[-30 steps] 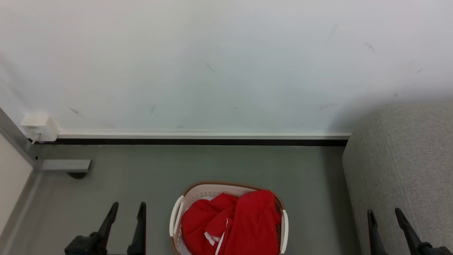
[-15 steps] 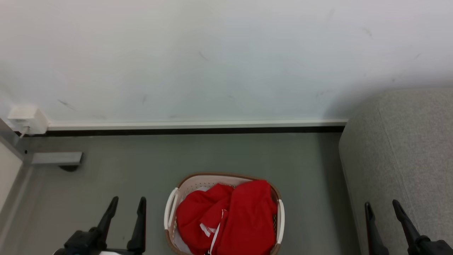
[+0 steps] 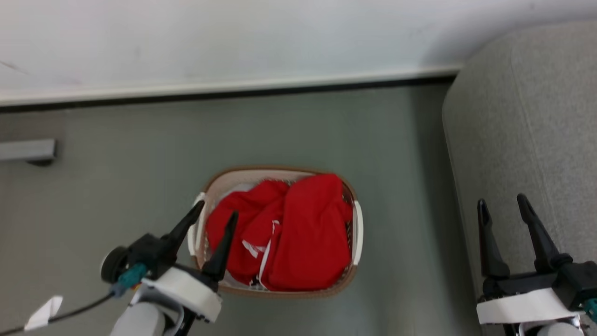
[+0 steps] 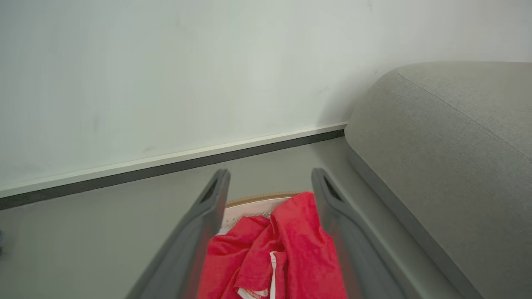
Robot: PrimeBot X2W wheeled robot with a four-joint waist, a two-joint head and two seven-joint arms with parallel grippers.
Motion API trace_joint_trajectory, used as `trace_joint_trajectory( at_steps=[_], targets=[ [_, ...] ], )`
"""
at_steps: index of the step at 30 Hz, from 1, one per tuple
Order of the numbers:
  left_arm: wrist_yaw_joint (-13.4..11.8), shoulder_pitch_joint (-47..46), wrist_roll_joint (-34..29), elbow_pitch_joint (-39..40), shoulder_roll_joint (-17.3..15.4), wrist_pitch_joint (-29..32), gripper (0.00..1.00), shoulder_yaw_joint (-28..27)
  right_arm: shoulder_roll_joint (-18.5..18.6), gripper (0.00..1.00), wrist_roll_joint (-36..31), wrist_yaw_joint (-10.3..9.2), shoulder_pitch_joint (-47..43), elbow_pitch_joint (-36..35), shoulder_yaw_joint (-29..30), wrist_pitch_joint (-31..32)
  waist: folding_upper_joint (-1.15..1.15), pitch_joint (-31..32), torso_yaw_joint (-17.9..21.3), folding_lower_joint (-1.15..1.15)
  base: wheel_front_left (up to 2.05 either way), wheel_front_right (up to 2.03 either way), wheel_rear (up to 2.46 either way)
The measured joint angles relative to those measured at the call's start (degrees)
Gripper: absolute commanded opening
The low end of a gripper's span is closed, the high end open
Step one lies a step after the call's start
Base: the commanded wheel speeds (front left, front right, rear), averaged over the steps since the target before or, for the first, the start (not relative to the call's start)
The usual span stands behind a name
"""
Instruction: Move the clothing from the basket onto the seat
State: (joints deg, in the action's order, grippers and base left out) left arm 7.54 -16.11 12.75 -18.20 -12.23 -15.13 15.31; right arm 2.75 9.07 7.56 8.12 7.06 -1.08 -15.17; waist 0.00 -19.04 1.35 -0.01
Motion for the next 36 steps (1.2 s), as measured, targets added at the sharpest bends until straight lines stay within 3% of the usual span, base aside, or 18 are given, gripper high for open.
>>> trace_joint_trajectory(
  at_steps=[18,27,35,36],
  targets=[
    [0.00,-24.03,18.37,-18.38,-9.78,0.69,1.00,25.61,0.11,1.00,1.42,0.00,8.40,-6.87,-4.48,0.00,0.00,-21.47,8.40,-0.01,0.00,0.00,0.00],
    [0.00,-30.13,28.28,-21.30,-13.26,1.56,1.00,32.59,0.10,1.00,3.10,0.00,9.35,-7.56,-6.09,0.00,0.00,-27.55,11.66,-0.01,0.00,0.00,0.00],
    [0.00,-33.95,32.87,-21.98,-15.40,2.66,1.00,39.24,0.09,1.00,3.26,0.00,10.21,-8.20,-6.64,0.00,0.00,-30.88,12.91,0.00,0.00,0.00,0.00],
    [-0.01,-34.26,33.81,-21.86,-15.40,2.96,0.54,40.36,0.09,1.00,3.20,0.00,10.35,-8.21,-6.64,0.00,0.00,-31.19,13.02,0.00,0.00,0.00,0.00]
  ],
)
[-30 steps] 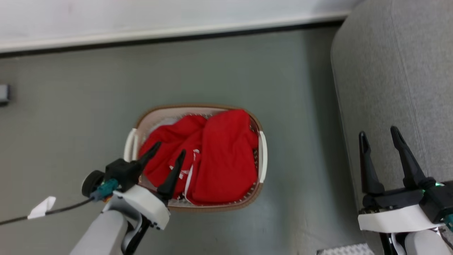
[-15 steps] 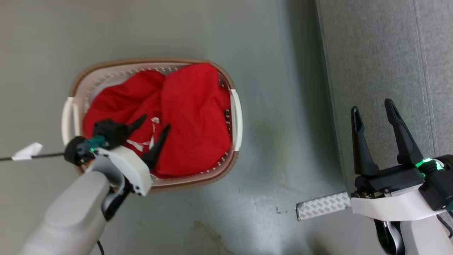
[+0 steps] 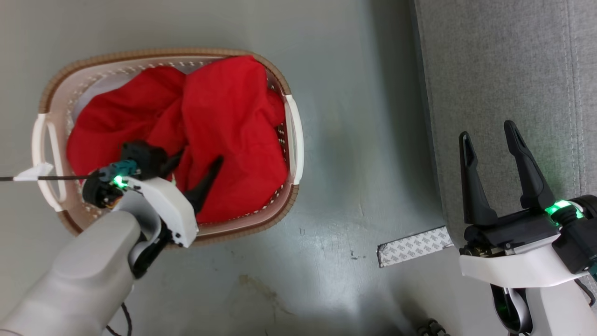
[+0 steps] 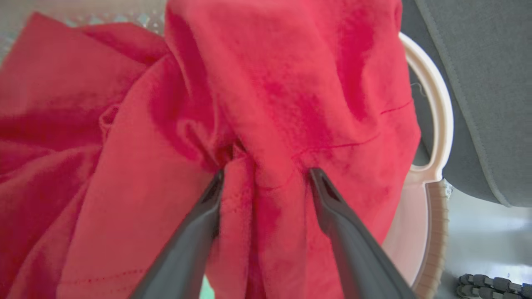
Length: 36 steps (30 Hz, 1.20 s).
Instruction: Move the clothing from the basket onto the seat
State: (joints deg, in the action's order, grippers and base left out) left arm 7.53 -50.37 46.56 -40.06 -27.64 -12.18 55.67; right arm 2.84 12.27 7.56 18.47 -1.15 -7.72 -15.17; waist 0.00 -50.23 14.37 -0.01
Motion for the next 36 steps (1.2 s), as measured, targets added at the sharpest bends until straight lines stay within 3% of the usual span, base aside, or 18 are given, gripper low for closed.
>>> trace_joint_trajectory(
  at_steps=[1,10,23,30,36],
  targets=[
    [0.01,-0.24,0.96,-0.04,0.04,0.00,0.00,0.79,0.00,1.00,-0.09,-0.01,0.03,0.00,0.04,0.00,0.00,-0.22,0.07,0.00,0.00,0.00,0.00],
    [0.00,-1.30,7.21,1.21,1.96,-2.65,0.00,2.04,-0.02,1.00,-1.62,0.00,-0.77,1.77,1.82,0.00,0.00,3.37,-1.75,0.01,0.00,0.00,0.00],
    [0.00,13.46,2.07,17.37,3.33,-2.96,0.00,-12.88,-0.08,1.00,-3.30,0.00,-7.58,7.22,4.12,0.00,0.00,23.25,-7.58,0.02,0.00,0.00,0.00],
    [-0.24,19.51,-0.77,21.29,4.72,-2.96,0.00,-16.13,-0.05,1.00,-3.91,0.00,-13.13,9.15,5.30,0.00,0.01,34.56,-10.74,0.03,0.00,0.00,0.00],
    [-1.66,25.29,-1.65,24.32,3.96,-2.93,0.00,-16.18,-0.04,1.00,-4.64,0.00,-18.73,10.10,4.71,0.00,0.01,43.75,-12.74,0.04,0.00,0.00,0.00]
  ],
)
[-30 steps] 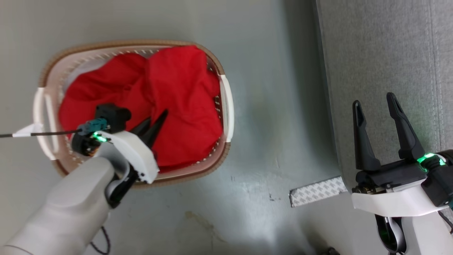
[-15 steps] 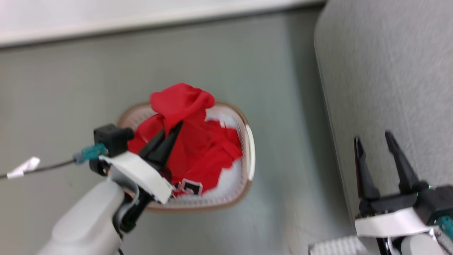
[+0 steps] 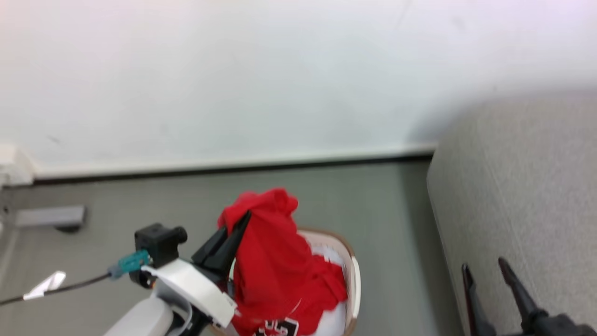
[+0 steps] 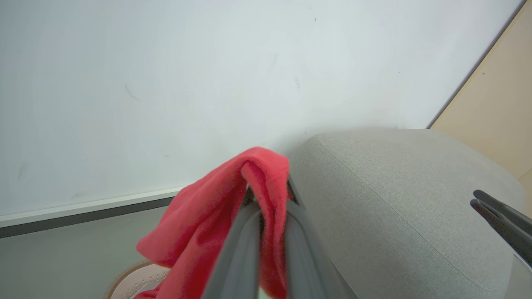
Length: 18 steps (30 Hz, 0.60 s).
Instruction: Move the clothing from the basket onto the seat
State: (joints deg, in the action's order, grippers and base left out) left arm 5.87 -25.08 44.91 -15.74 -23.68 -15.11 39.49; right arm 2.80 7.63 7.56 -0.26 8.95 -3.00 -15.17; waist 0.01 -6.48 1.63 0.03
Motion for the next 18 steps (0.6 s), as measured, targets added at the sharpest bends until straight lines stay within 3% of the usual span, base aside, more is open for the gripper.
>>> trace_joint_trajectory(
  at_steps=[6,11,18],
  targets=[
    [-2.42,3.86,0.79,5.83,-1.56,1.34,0.00,0.02,-0.01,1.00,-0.68,0.00,-2.73,-1.03,-3.01,0.00,0.00,6.70,-1.64,0.00,0.00,0.00,0.00],
    [-3.88,5.44,1.36,9.77,-2.49,2.26,0.00,-0.01,0.00,1.00,-1.74,0.00,-2.49,-2.45,-6.84,0.00,0.00,8.47,-3.31,-0.01,0.00,0.00,0.00],
    [-3.56,5.60,2.15,13.57,-2.27,4.05,0.00,1.32,2.41,1.00,-2.09,0.00,1.58,-3.59,-17.19,0.00,0.00,8.68,-4.28,-0.02,0.00,0.00,0.00]
  ],
)
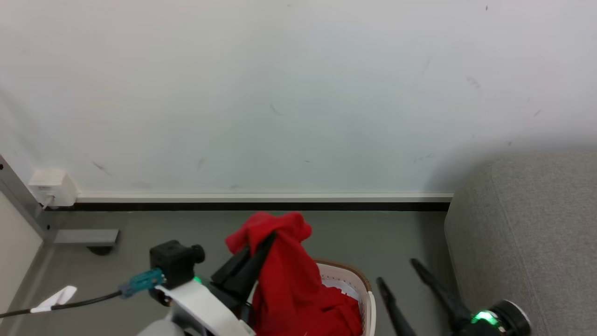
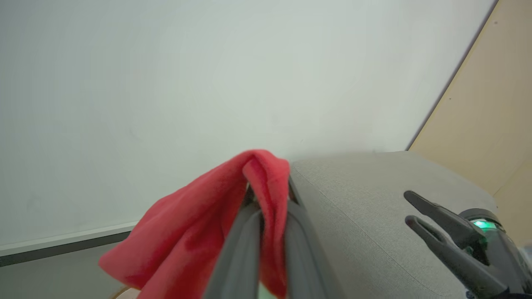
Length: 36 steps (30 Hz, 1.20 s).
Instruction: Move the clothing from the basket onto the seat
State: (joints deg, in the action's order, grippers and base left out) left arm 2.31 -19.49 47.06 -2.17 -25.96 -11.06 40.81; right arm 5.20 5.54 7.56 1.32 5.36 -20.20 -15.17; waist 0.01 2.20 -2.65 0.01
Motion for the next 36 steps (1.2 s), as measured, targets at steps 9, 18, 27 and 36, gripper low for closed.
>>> trace_joint_trajectory(
  at_steps=[9,18,27,36],
  targets=[
    [1.55,-0.71,-0.26,3.57,2.35,3.01,0.00,4.57,4.79,1.00,4.79,0.00,9.44,1.89,-15.49,0.00,0.00,0.84,0.60,0.00,0.00,0.00,0.00],
    [3.05,-1.57,0.22,5.12,4.44,5.01,0.00,8.26,5.14,0.24,8.29,0.00,14.42,9.26,-21.74,0.00,0.00,1.07,0.89,-0.01,0.00,0.00,0.00],
    [3.47,-1.69,0.38,3.74,4.61,4.49,0.00,8.94,4.77,0.00,13.72,0.00,14.86,10.02,-20.94,0.00,-0.01,0.74,1.37,-0.01,0.00,0.00,0.00],
    [2.41,-1.48,-1.02,0.12,4.86,-0.16,1.00,7.58,5.43,0.00,14.90,0.00,13.19,9.31,-15.19,0.01,0.00,-0.15,4.00,-0.01,0.00,0.00,0.00]
  ],
)
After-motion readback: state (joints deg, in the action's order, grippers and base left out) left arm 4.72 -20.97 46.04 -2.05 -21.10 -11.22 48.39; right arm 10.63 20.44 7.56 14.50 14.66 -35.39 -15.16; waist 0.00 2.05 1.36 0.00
